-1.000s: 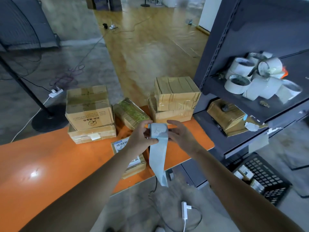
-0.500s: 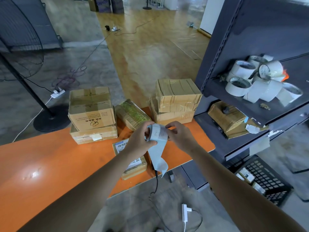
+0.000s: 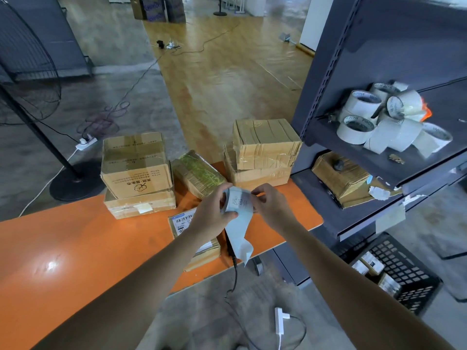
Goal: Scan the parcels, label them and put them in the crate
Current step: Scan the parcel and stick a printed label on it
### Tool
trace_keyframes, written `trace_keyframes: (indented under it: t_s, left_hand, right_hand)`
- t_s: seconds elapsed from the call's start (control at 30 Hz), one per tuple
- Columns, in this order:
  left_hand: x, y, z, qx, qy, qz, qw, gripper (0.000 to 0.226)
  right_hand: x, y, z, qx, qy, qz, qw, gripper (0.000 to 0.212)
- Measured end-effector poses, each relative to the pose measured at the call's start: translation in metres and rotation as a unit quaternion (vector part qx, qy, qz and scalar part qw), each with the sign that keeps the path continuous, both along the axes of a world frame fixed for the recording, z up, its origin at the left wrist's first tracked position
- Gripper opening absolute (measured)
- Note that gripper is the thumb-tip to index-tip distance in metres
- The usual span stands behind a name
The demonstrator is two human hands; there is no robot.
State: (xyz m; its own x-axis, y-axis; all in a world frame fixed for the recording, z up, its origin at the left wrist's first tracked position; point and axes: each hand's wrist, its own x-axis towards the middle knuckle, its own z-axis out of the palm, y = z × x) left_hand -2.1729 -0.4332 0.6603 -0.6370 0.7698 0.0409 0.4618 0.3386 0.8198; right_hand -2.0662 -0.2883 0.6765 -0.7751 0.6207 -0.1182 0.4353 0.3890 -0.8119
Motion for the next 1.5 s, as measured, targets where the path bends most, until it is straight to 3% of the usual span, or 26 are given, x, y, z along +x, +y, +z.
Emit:
trace_keyframes:
  t_s: [0.23,0.47,0.77,0.93,1.13,1.5]
  left_hand:
    - [0.006,0.001,0.002,0.0,-0.062,0.019,0.998,0.073]
    - [0.004,0.004,0.001,-0.005,-0.148,0.068,0.987,0.051]
    - [0.003,0.007,-0.002,-0.037,-0.139,0.064,0.988,0.03]
    - [0.006,0.005,-0.005,-0.024,-0.182,0.074,0.98,0.009]
    - [0.009,0.005,-0.001,-0.027,-0.179,0.088,0.979,0.011]
    - [0.008,0.02,0.008,-0.035,-0.287,0.176,0.941,0.007]
  right_hand:
    - [0.003,-0.009,0.0,0.033,0.006,-0.014,0.999,0.009]
    - [0.001,-0.017,-0.005,-0.016,-0.005,-0.018,1.0,0.009]
    - [0.003,-0.017,-0.008,-0.047,0.003,-0.009,0.999,0.01]
    - [0.003,-0.014,-0.007,-0.01,-0.013,-0.003,1.0,0.007]
    - [0.004,-0.014,-0.011,-0.019,-0.015,0.001,1.0,0.002]
    - [0.013,-0.014,-0.023,-0.111,0.02,-0.025,0.993,0.085]
